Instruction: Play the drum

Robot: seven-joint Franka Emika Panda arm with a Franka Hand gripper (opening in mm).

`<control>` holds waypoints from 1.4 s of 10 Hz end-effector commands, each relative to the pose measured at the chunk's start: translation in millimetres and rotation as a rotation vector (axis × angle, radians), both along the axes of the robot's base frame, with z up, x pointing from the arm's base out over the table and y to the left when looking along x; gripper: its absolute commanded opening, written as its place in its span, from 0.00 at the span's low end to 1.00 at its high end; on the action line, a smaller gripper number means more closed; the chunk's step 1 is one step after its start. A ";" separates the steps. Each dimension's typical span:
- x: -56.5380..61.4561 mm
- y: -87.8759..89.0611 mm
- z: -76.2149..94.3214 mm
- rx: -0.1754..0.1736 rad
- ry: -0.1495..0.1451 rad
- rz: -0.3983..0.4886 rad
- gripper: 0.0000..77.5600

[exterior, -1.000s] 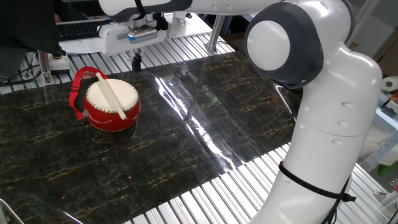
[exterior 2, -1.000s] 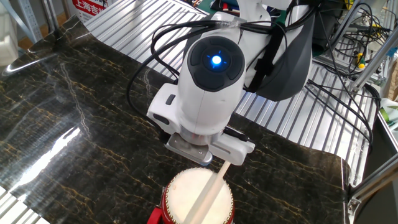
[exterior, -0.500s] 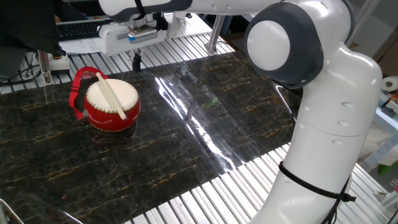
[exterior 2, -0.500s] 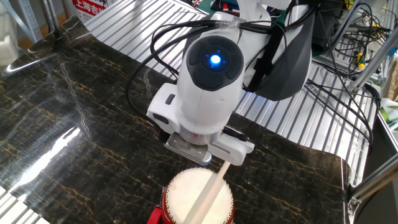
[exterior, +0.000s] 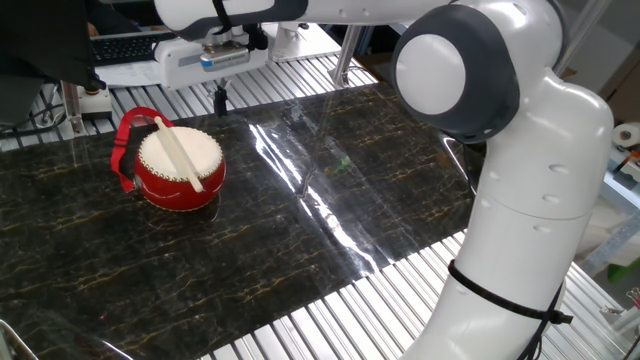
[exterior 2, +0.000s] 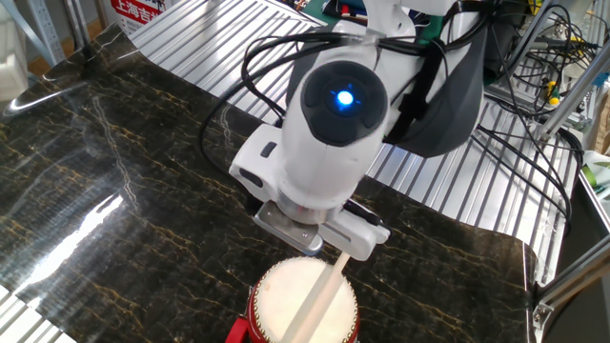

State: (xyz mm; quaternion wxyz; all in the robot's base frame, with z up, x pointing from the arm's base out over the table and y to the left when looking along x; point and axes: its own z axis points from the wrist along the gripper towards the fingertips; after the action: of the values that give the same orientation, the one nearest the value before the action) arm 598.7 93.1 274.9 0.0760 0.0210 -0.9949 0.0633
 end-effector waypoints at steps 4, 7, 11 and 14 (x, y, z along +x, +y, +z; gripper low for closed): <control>1.5 -2.7 6.3 0.037 -0.021 -0.033 0.01; 6.2 -28.9 16.5 0.069 -0.013 -0.014 0.01; -12.2 -98.9 22.5 0.091 -0.022 0.012 0.01; -24.0 -108.0 23.8 0.091 -0.027 0.004 0.01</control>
State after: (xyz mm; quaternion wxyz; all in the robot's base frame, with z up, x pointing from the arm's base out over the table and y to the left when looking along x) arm 595.2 49.1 288.4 0.0700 0.0174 -0.9969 0.0299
